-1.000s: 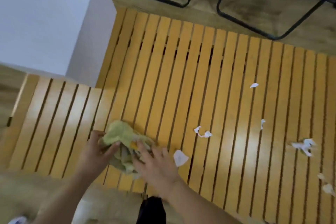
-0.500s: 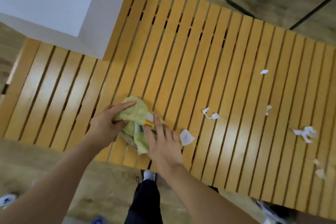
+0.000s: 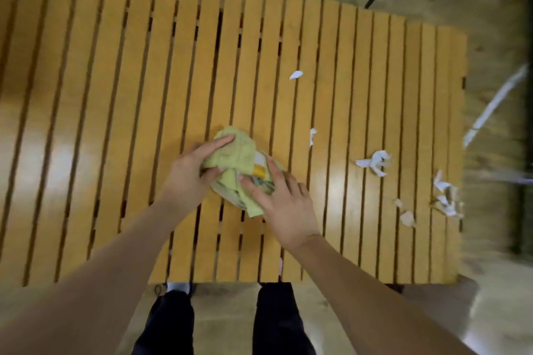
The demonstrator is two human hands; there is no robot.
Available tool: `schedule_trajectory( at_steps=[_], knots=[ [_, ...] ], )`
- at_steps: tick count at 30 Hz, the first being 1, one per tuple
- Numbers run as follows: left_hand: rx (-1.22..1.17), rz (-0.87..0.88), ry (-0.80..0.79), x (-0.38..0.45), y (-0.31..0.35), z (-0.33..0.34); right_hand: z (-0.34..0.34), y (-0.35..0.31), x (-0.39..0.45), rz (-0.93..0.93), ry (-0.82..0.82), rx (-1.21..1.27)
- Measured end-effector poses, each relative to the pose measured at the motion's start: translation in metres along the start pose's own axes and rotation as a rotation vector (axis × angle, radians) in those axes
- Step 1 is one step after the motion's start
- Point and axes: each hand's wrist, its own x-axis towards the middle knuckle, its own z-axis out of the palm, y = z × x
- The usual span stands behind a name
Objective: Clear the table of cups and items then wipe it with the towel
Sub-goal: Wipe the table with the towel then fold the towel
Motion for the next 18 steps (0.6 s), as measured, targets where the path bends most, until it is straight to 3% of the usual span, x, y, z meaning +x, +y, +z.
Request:
schedule_trajectory(
  at_steps=[8,18],
  knots=[
    [0.069,0.115,-0.167,0.083,0.117,0.103,-0.004,0.124,-0.04,0.288,0.123,0.145],
    [0.172,0.271,-0.408,0.125,0.263,0.266,-0.005,0.272,-0.124,0.665,0.183,0.217]
  ],
)
